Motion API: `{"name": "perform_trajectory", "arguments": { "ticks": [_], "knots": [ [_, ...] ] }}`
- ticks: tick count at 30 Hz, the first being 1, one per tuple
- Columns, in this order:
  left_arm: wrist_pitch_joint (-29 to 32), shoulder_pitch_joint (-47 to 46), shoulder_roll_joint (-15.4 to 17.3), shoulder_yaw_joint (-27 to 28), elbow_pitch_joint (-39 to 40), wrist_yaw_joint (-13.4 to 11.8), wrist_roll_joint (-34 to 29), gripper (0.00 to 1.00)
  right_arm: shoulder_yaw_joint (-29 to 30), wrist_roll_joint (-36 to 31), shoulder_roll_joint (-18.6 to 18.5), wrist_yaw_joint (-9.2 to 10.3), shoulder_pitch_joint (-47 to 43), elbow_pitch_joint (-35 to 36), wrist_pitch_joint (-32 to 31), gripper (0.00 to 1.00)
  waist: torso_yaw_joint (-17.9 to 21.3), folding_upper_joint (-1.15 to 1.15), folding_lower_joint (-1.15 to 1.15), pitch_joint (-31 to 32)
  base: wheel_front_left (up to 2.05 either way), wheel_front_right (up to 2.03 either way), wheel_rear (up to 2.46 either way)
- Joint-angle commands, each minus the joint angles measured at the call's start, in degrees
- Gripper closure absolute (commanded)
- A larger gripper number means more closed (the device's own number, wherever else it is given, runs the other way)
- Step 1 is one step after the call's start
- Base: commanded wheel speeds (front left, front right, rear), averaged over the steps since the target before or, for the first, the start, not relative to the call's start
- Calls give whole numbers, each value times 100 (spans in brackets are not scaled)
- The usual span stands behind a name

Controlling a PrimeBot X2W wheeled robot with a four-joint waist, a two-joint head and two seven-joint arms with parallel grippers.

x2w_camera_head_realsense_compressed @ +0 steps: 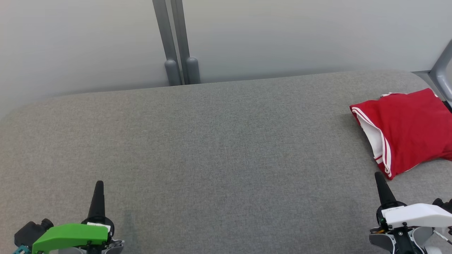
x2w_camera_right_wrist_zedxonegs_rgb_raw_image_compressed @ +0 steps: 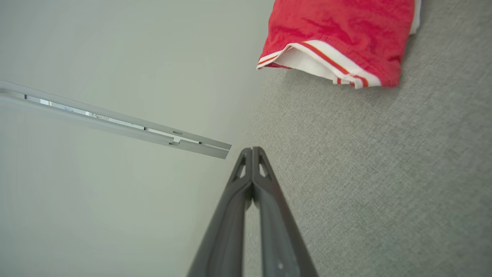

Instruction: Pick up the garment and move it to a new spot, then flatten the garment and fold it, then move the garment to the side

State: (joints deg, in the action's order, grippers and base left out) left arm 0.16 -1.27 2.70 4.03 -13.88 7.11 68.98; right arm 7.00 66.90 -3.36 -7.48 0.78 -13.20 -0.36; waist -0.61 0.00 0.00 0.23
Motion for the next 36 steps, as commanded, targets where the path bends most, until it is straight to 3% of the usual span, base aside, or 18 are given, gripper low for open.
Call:
{"name": "perform_trajectory", "arguments": {
  "ticks": [1, 36],
  "knots": [
    [38, -150, 51, 45, 27, 37, 178, 100, -1, 162, -19, -4, 133, 20, -43, 100, 1, 0, 0, -1, 0, 0, 0],
    [472, -441, 55, 192, -7, 46, 1769, 100, -36, 1909, 29, -3, 460, -60, -476, 100, 41, 0, 0, -28, 0, 0, 0]
  ]
}}
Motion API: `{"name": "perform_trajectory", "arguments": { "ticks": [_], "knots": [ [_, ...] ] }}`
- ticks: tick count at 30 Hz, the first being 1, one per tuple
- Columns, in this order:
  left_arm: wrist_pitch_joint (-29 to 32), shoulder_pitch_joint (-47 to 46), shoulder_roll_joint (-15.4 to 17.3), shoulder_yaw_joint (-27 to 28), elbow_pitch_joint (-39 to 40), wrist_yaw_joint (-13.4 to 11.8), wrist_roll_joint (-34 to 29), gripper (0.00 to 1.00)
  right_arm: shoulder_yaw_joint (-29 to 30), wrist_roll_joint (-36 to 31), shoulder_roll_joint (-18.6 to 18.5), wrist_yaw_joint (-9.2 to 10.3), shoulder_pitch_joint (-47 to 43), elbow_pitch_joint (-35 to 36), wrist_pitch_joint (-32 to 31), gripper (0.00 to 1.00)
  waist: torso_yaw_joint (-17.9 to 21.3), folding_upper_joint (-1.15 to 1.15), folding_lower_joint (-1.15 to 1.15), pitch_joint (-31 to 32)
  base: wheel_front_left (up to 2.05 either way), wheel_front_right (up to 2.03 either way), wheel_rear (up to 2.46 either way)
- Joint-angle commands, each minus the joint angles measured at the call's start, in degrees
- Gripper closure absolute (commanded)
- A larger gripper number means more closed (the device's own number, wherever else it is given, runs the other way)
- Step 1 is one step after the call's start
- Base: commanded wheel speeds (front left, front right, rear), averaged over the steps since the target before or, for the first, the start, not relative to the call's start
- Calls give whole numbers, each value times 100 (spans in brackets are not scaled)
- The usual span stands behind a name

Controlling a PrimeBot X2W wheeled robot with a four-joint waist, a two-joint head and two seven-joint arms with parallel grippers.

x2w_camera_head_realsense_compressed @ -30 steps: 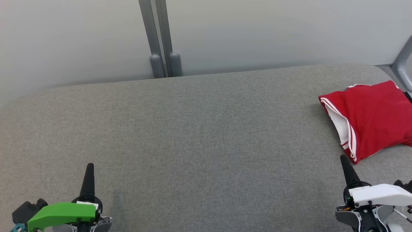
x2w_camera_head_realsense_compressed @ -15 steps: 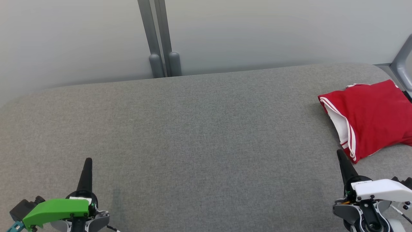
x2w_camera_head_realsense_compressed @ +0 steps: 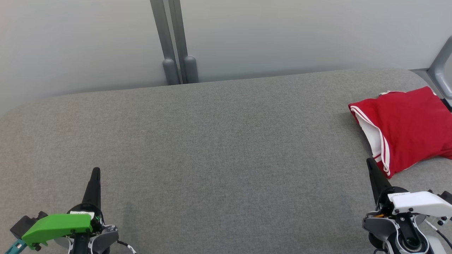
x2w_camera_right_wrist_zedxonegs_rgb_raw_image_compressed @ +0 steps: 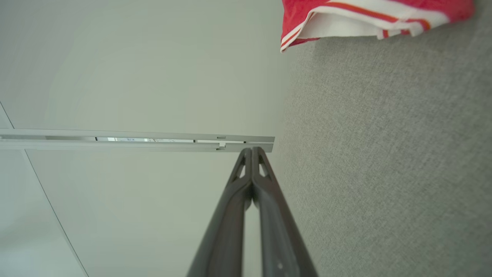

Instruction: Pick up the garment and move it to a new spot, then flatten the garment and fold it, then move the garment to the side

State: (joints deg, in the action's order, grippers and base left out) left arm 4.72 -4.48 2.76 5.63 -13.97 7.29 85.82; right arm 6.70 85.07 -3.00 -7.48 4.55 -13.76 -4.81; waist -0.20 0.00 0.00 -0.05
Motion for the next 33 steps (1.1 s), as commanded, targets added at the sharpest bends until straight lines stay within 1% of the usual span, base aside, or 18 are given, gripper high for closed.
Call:
{"name": "perform_trajectory", "arguments": {
  "ticks": [1, 16, 33],
  "knots": [
    [32, -126, 49, 36, 0, 29, 133, 100, -7, 141, -4, -3, 89, -5, -39, 100, 2, 0, 0, -1, 0, 0, 0],
    [180, -227, 49, 88, -14, 35, 684, 100, -19, 740, 15, -3, 205, -33, -186, 100, 19, 0, 0, -13, 0, 0, 0],
    [188, -216, 43, 92, -13, 35, 665, 100, -19, 750, 15, -3, 194, -34, -194, 100, 20, 0, 0, -13, 0, 0, 0]
  ]
}}
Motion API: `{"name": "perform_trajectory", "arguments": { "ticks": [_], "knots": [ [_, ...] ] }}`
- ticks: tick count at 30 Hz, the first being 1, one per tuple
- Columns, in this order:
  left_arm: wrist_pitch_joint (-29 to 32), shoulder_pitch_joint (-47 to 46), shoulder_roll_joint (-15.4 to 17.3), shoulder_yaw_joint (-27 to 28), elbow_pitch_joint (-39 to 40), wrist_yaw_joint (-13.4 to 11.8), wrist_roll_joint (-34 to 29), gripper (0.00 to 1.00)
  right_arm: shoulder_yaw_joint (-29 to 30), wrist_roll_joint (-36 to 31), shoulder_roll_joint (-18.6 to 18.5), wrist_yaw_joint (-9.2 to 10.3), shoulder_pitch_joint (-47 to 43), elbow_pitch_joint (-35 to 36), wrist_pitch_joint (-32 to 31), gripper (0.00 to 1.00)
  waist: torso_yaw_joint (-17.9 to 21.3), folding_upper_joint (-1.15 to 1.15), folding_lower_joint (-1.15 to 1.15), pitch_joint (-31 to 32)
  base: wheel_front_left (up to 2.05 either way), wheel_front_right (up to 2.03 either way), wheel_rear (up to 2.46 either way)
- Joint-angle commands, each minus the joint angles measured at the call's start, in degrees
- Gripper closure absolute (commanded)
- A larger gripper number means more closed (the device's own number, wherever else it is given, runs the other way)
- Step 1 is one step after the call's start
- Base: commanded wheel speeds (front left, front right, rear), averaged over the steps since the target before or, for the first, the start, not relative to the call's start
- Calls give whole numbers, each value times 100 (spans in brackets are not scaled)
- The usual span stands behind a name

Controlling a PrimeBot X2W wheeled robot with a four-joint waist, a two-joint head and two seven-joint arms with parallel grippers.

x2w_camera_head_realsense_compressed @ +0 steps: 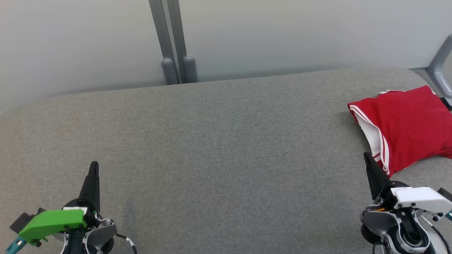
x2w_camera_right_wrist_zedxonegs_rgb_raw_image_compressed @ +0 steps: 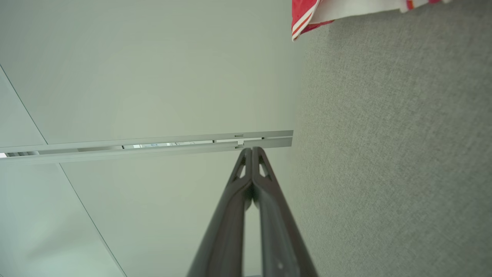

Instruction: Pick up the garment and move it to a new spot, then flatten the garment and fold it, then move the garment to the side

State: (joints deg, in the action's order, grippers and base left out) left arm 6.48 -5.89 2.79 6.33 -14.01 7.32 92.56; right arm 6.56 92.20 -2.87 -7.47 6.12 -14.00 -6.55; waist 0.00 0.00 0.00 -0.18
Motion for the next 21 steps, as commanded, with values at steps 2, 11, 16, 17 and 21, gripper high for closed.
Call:
{"name": "perform_trajectory", "arguments": {
  "ticks": [2, 11, 16, 17, 21],
  "knots": [
    [13, -75, 40, 22, -9, 31, -9, 100, -6, 37, 2, -4, 38, -10, -19, 100, 0, 0, 0, 0, 0, 0, 0],
    [17, -76, 37, 24, -9, 31, -13, 100, -7, 38, 2, -4, 38, -10, -19, 100, 0, 0, 0, 0, 0, 0, 0],
    [19, -76, 36, 25, -8, 31, -15, 100, -7, 38, 2, -4, 38, -10, -19, 100, 0, 0, 0, 0, 0, 0, 0],
    [19, -76, 35, 26, -8, 31, -15, 100, -7, 38, 2, -4, 38, -10, -19, 100, 0, 0, 0, 0, 0, 0, 0],
    [19, -76, 34, 26, -8, 31, -16, 100, -7, 38, 2, -4, 38, -10, -18, 100, 0, 0, 0, 0, 0, 0, 0]
  ]
}}
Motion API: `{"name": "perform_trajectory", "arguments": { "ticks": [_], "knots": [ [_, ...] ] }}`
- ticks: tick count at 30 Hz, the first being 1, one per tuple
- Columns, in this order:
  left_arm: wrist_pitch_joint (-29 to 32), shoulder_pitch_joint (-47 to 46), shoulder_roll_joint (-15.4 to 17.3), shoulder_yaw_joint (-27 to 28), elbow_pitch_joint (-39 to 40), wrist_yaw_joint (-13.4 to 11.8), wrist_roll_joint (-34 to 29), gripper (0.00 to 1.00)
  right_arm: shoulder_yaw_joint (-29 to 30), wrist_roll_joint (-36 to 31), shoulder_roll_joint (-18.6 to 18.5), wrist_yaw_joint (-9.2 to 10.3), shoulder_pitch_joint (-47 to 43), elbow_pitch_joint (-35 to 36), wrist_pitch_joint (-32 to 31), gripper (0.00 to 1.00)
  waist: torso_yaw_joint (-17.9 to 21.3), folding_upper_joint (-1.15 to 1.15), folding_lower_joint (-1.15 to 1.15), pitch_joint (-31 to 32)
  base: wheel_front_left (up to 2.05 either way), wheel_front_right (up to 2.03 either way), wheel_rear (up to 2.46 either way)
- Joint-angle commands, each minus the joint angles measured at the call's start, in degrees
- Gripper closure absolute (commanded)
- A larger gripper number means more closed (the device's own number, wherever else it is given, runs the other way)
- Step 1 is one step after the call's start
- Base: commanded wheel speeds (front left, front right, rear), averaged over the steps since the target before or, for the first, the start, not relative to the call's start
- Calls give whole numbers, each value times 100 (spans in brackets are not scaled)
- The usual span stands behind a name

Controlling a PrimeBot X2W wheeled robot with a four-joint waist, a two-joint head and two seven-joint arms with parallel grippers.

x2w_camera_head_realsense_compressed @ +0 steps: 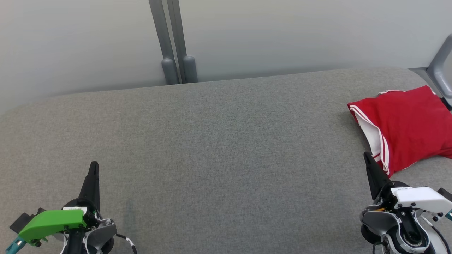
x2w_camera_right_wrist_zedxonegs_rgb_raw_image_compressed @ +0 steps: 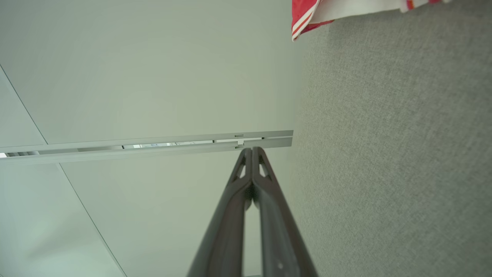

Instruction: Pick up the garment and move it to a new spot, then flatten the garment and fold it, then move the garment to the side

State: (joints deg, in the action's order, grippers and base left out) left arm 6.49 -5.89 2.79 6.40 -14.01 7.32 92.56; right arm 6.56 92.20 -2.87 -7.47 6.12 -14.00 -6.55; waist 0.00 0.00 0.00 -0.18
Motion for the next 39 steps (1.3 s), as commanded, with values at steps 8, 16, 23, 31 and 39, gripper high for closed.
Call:
{"name": "perform_trajectory", "arguments": {
  "ticks": [8, 16, 23, 31, 39],
  "knots": [
    [20, -76, 32, 21, -8, 31, -19, 100, -7, 38, 1, -4, 38, -10, -18, 100, 0, 0, 0, 0, 0, 0, 0],
    [22, -76, 31, 22, -8, 31, -21, 100, -8, 39, 1, -4, 37, -10, -18, 100, 0, 0, 0, 0, 0, 0, 0],
    [23, -76, 30, 23, -8, 31, -22, 100, -7, 39, 1, -4, 37, -10, -18, 100, 0, 0, 0, 0, 0, 0, 0],
    [24, -76, 28, 24, -8, 31, -24, 100, -7, 39, 1, -4, 37, -9, -17, 100, 0, 0, 0, 0, 0, 0, 0],
    [26, -77, 27, 25, -8, 31, -25, 100, -8, 39, 1, -4, 37, -9, -17, 100, 0, 0, 0, 0, 0, 0, 0]
  ]
}}
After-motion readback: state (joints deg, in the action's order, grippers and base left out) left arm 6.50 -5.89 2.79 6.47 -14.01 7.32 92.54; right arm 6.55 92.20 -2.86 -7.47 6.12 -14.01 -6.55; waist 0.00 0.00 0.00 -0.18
